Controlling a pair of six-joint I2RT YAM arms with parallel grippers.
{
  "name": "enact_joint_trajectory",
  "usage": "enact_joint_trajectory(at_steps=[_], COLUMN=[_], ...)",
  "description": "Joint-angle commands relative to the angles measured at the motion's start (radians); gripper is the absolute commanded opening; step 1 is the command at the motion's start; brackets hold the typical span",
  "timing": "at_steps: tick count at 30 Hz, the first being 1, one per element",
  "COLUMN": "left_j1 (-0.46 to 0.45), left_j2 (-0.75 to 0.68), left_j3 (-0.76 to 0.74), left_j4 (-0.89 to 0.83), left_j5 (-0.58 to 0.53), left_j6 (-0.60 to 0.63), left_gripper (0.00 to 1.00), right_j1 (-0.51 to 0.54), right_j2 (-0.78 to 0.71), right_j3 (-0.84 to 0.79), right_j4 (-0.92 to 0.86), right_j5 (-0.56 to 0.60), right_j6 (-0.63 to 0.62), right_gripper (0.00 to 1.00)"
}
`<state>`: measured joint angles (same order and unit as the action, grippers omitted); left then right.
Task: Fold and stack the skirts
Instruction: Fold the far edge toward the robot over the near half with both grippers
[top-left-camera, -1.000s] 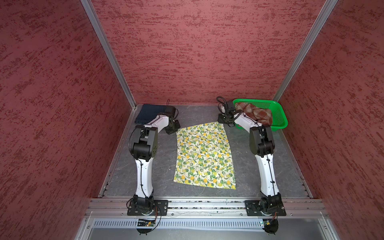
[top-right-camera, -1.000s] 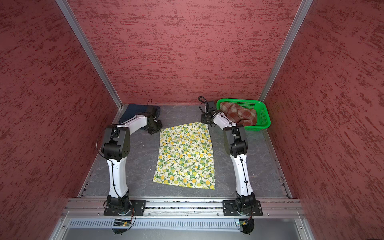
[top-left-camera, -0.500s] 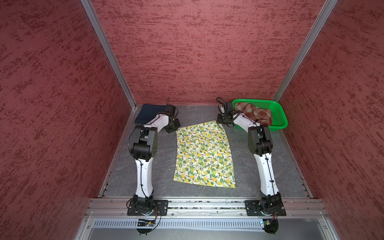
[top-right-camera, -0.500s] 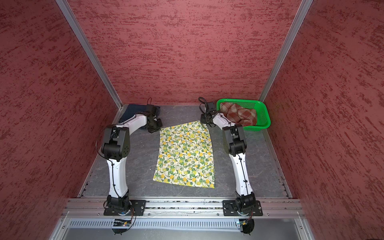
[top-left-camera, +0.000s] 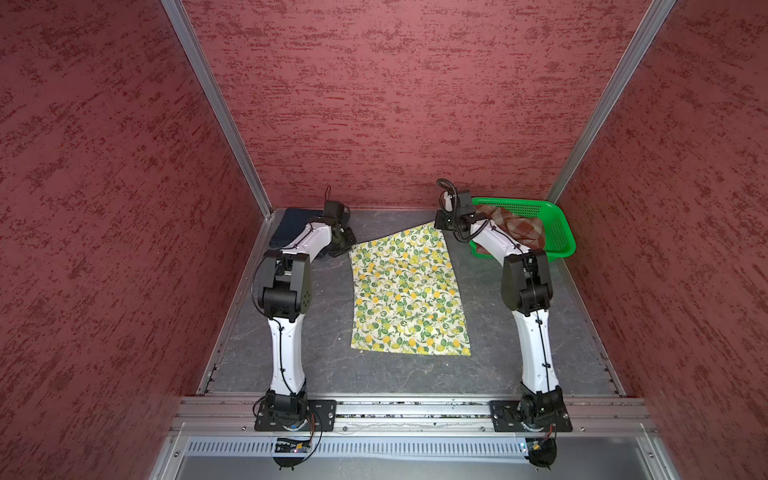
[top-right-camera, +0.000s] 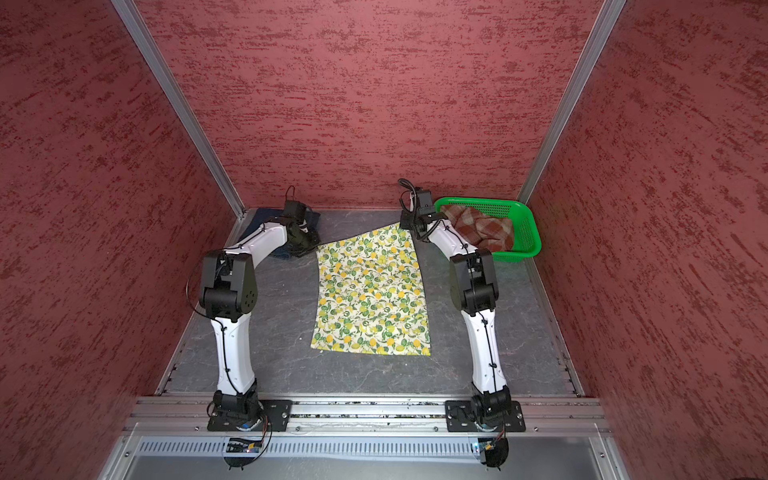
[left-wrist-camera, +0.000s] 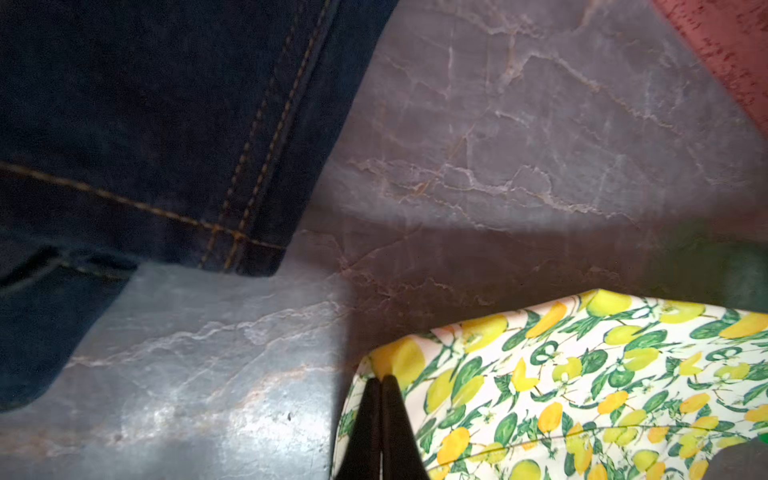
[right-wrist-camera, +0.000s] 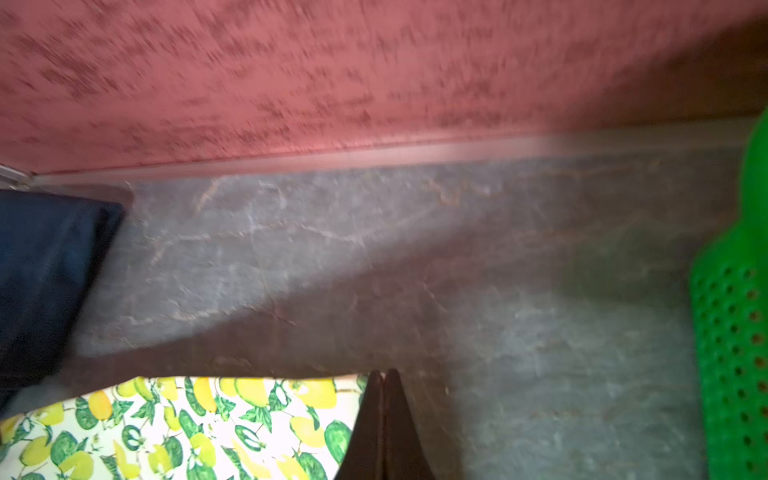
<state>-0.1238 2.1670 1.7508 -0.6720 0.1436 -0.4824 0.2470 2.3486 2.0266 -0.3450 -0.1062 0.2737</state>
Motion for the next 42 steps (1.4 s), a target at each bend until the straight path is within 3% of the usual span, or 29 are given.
enact_joint_trajectory(at_steps=[1, 6, 9, 15, 21, 27, 31, 42], left_j1=[0.009, 0.003, -0.016, -0.103, -0.242, -0.26, -0.257, -0.279], left_j2=[-0.065, -0.169, -0.267, -0.5, -0.698, -0.793, -0.777, -0.786], left_j3=[0.033, -0.042, -0.163, -0.474, -0.786, -1.046, -1.093, -1.094], left_j4=[0.026, 0.092, 0.164, 0.322, 0.433, 0.504, 0.536, 0.505], left_j5=[0.032, 0.06, 0.062, 0.038, -0.084, -0.137, -0.139, -0.119], left_j6=[-0.002, -0.006, -0.001, 0.003, -0.03, -0.135, -0.148, -0.156], left_gripper=[0.0, 0.0, 0.0, 0.0, 0.0, 0.0, 0.0, 0.0], right_j1=[-0.002, -0.003, -0.003, -0.002, 0.004, 0.025, 0.038, 0.039], right_j2=[-0.064, -0.169, -0.283, -0.607, -0.98, -1.232, -1.278, -1.243], right_j3=[0.04, -0.032, -0.162, -0.541, -0.969, -1.363, -1.492, -1.483], right_j4=[0.058, 0.103, 0.143, 0.226, 0.261, 0.314, 0.326, 0.221], right_j5=[0.003, -0.025, -0.034, -0.032, -0.036, -0.049, -0.039, 0.037], right_j6=[0.001, 0.0, -0.004, 0.022, 0.079, 0.194, 0.24, 0.223], right_gripper=[0.0, 0.0, 0.0, 0.0, 0.0, 0.0, 0.0, 0.0])
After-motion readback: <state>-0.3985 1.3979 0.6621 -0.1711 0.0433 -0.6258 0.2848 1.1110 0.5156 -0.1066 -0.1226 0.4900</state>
